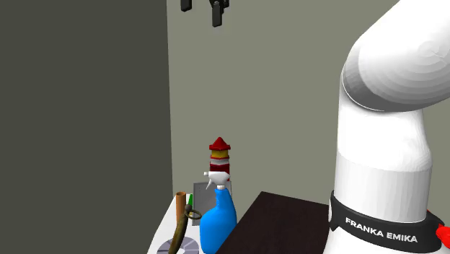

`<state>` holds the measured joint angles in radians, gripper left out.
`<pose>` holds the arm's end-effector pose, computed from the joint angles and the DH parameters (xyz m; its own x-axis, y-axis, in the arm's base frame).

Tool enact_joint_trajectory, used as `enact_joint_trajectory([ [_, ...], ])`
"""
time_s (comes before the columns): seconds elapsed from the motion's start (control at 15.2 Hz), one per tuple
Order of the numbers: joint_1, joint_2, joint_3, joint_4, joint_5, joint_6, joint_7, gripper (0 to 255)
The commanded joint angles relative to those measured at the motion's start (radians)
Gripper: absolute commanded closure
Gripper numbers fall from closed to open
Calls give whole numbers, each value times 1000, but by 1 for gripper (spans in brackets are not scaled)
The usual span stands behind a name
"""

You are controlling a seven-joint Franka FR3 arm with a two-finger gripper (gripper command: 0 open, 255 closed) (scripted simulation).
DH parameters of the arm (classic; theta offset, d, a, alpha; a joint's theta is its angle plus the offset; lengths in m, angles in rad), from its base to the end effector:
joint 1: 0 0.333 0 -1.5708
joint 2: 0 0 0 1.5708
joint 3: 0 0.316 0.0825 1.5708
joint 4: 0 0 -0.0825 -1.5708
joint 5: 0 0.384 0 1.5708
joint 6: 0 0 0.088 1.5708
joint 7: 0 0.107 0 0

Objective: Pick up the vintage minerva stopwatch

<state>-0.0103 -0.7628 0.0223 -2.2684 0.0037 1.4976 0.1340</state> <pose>0.3063 0.0066 0.6180 0.9918 -0.1277 -0.0065 -0.1276 -0.9917 0.0127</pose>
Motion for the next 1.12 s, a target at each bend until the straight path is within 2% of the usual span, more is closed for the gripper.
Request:
enact_joint_trajectory([
  [0.0, 0, 0, 0, 0, 0, 0, 0, 0],
  [0.53, 5, 63, -62, -212, -26, 238, -110, 0],
  [1.06, 7, 227, -125, -351, -49, 503, -220, 0],
])
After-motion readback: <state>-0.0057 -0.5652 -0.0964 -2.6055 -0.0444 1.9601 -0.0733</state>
